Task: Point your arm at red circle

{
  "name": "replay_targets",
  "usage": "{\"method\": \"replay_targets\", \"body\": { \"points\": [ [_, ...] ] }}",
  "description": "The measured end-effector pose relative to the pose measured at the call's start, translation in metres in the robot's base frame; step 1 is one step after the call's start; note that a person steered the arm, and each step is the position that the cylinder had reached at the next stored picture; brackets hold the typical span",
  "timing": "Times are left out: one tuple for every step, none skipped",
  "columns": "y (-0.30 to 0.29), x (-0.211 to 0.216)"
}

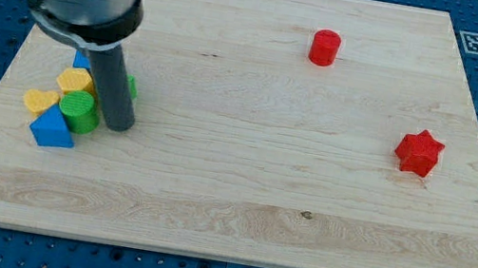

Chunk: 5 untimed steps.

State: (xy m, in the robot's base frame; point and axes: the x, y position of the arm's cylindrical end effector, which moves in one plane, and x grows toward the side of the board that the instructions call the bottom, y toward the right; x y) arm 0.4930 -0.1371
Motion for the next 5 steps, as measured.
{"method": "replay_targets", "body": {
  "points": [
    [0.024,-0.007],
    [0.044,-0.018],
    [0.057,-0.028],
    [0.063,-0.031],
    [0.063,-0.031]
  ]
}}
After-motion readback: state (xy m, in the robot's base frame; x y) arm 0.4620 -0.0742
